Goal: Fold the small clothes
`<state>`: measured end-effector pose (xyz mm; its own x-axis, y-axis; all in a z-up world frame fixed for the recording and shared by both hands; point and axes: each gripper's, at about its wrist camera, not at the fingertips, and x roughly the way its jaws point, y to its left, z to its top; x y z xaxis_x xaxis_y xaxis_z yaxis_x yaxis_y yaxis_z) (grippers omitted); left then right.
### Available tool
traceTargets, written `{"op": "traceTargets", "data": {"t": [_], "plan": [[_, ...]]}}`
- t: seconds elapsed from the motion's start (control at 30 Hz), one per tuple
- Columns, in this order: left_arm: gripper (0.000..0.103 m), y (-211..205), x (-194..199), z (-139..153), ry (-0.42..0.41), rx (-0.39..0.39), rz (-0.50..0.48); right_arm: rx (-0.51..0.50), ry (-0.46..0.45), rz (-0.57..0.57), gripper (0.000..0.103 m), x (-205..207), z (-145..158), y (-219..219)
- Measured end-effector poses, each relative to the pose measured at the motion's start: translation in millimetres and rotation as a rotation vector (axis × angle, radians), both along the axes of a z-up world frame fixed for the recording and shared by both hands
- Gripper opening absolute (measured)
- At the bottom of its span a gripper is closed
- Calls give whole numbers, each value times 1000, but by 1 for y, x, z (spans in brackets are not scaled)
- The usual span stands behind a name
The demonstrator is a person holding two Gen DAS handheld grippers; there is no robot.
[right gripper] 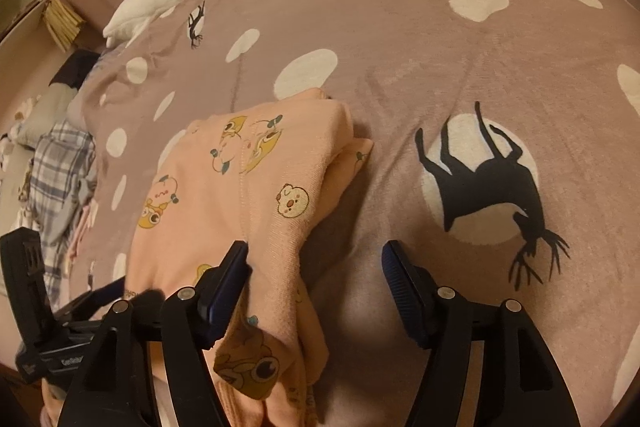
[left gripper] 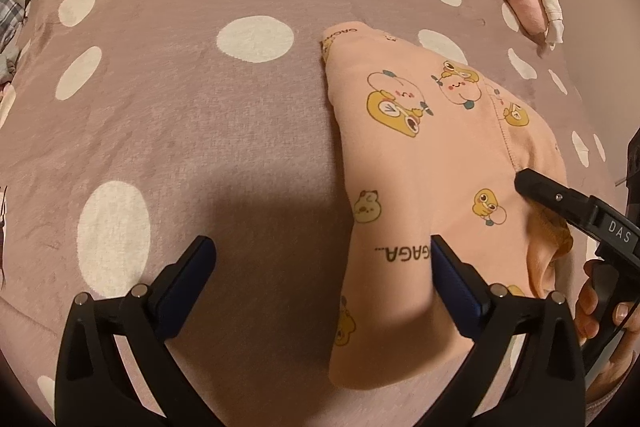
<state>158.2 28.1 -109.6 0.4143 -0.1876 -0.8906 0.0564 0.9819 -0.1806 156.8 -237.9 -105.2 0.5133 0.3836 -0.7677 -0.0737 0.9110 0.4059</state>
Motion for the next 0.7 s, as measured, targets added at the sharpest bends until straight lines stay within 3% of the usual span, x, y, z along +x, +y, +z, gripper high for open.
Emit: {"op": "traceTargets", "data": {"t": [0.7], "plan": [[103,12,-23,0,-10,106,1,-90,-27,-41,69,-10,8,-6]]}}
